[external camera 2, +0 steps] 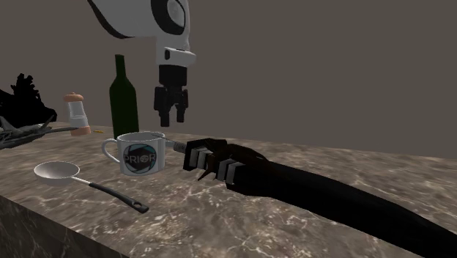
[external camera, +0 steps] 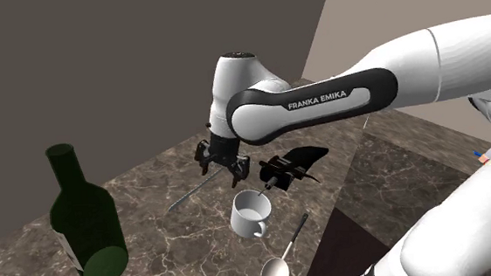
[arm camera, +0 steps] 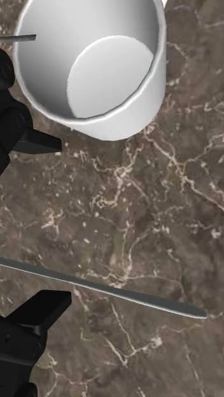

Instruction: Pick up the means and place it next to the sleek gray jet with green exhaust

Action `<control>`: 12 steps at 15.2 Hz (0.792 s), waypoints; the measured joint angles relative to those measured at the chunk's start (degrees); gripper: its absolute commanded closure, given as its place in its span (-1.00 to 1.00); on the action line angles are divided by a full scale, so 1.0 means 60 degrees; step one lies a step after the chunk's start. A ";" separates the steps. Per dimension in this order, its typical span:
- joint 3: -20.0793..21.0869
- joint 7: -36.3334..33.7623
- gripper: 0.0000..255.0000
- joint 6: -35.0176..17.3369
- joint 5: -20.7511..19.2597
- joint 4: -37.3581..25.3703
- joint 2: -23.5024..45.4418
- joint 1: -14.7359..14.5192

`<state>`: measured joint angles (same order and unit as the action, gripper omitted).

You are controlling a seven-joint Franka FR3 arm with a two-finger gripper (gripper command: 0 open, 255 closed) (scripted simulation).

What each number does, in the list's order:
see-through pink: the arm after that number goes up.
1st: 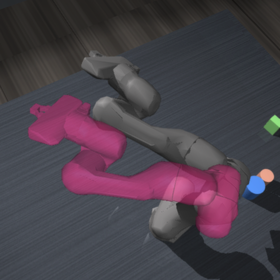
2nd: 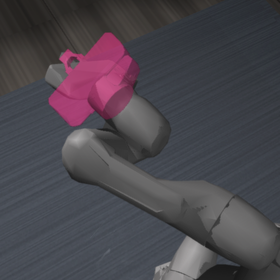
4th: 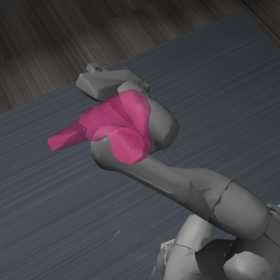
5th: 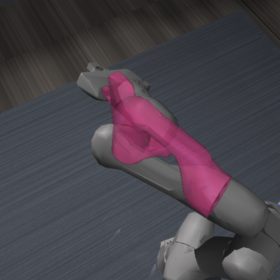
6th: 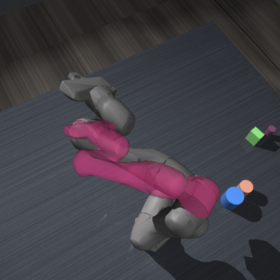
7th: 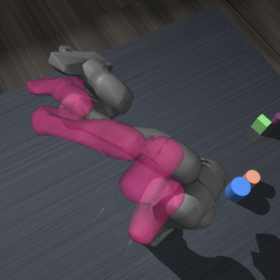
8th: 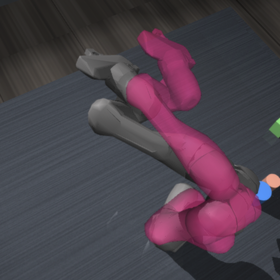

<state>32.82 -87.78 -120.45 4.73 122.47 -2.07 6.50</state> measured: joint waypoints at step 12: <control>-0.0227 -0.3173 -1.00 -0.0829 -0.1889 -0.1897 0.3003 -0.0518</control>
<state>31.45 -106.82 -125.43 -6.60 111.09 15.95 3.40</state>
